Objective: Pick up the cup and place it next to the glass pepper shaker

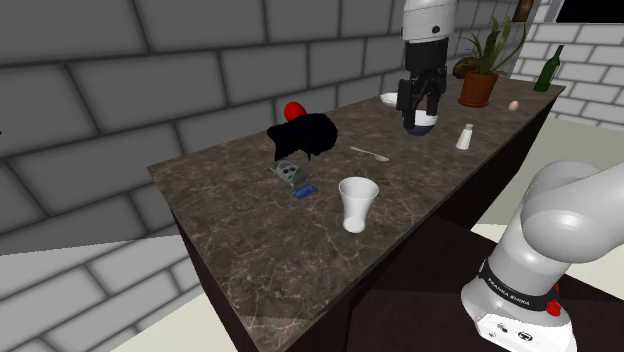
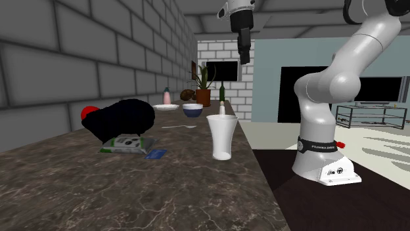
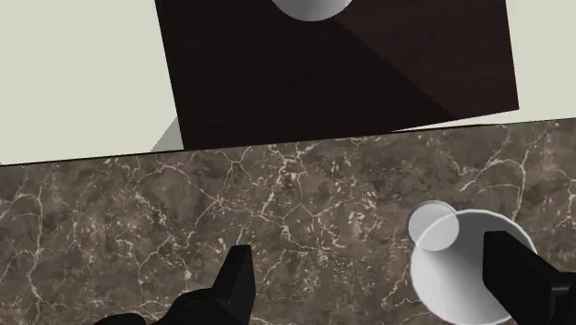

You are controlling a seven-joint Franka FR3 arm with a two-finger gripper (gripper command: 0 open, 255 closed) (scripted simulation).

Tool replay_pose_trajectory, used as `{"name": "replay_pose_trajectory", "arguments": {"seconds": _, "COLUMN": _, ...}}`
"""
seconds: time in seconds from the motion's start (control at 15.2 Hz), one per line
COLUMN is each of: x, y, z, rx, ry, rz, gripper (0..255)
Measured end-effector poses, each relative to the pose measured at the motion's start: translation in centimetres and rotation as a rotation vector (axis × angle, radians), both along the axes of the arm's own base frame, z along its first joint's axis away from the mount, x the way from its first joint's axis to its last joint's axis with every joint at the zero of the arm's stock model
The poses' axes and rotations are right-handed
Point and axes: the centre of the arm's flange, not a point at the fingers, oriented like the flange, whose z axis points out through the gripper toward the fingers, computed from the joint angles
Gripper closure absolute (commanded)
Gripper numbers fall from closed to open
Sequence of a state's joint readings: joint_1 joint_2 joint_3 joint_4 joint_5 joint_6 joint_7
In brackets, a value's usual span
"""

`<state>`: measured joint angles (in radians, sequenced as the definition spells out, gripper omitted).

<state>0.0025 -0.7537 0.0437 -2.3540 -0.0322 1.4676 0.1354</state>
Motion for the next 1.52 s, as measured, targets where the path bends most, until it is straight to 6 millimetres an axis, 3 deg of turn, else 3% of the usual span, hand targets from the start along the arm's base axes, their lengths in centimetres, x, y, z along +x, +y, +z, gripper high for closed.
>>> {"name": "replay_pose_trajectory", "arguments": {"seconds": 0.2, "x": 0.6, "y": 1.2, "z": -0.9, "rx": -0.014, "ry": -0.002, "rz": -0.006, "gripper": 0}}
{"name": "replay_pose_trajectory", "arguments": {"seconds": 0.53, "x": 2.7, "y": 5.8, "z": -4.9, "rx": -0.069, "ry": -0.013, "rz": -0.034, "gripper": 0}}
{"name": "replay_pose_trajectory", "arguments": {"seconds": 1.25, "x": 9.0, "y": 16.2, "z": -15.8, "rx": -0.196, "ry": -0.040, "rz": -0.099, "gripper": 0}}
{"name": "replay_pose_trajectory", "arguments": {"seconds": 1.52, "x": 9.4, "y": 16.7, "z": -17.9, "rx": -0.208, "ry": -0.043, "rz": -0.107, "gripper": 0}}
